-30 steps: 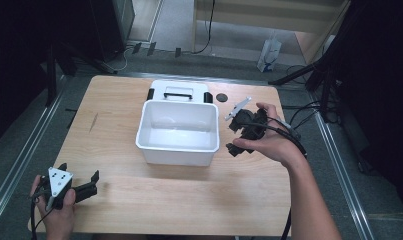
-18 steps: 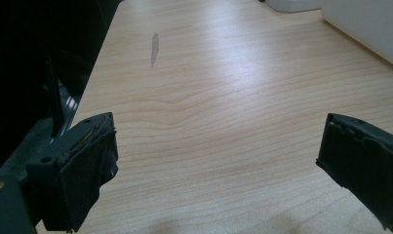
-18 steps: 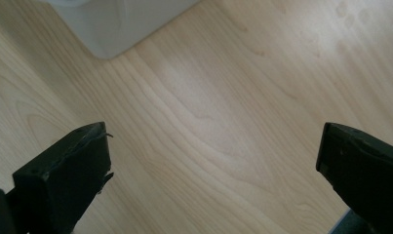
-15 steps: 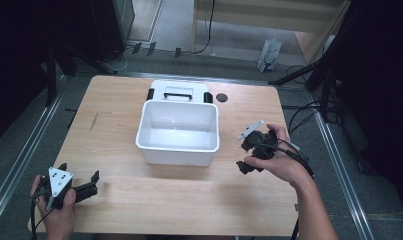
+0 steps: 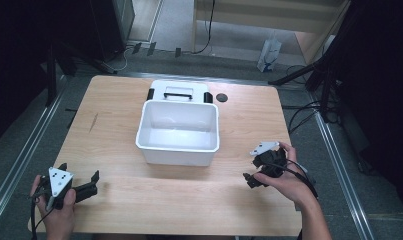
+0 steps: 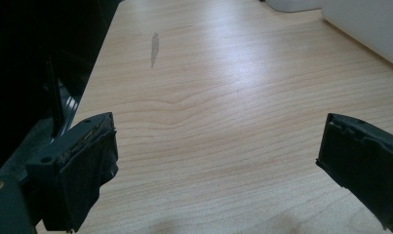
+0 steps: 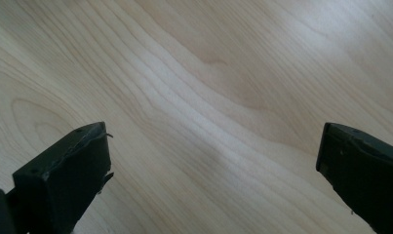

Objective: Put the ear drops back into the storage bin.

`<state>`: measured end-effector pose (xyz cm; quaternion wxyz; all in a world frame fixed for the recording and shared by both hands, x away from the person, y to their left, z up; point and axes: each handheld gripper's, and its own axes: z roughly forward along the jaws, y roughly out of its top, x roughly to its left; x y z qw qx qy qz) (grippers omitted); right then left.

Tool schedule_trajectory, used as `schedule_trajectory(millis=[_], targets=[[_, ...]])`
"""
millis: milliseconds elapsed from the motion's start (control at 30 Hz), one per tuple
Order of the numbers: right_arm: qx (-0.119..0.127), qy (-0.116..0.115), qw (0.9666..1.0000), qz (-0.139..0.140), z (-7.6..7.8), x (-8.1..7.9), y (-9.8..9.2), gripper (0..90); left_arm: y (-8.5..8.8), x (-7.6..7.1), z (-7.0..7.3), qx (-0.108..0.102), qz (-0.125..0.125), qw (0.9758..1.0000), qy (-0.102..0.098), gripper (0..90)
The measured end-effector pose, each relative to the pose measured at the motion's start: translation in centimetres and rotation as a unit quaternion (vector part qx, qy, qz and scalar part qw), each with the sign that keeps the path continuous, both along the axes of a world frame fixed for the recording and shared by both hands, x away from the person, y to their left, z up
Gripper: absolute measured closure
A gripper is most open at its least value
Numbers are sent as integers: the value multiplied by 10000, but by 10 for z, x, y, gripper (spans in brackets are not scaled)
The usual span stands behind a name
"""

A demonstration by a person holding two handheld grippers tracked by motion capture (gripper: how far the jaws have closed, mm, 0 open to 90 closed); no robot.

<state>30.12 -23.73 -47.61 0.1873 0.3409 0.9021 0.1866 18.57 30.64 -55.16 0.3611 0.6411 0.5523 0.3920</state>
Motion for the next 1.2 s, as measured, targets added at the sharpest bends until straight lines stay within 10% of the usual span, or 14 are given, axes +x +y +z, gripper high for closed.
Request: schedule_trajectory(millis=[667,1000,1100,1200], targets=[[828,-389,9918,-890,-48,-38,-62,0,-1,0,0,37,19,10000,5,16],[1688,-865,9720,-1388,-68,-59,-87,0,-1,1,0,32,16,10000,32,16],[1982,-1007,9629,-1532,-73,-67,-91,0,0,1,0,3,-9,10000,26,16],[2401,-1239,9461,-1787,-71,-71,-96,0,2,0,0,-112,-11,9999,-11,16]])
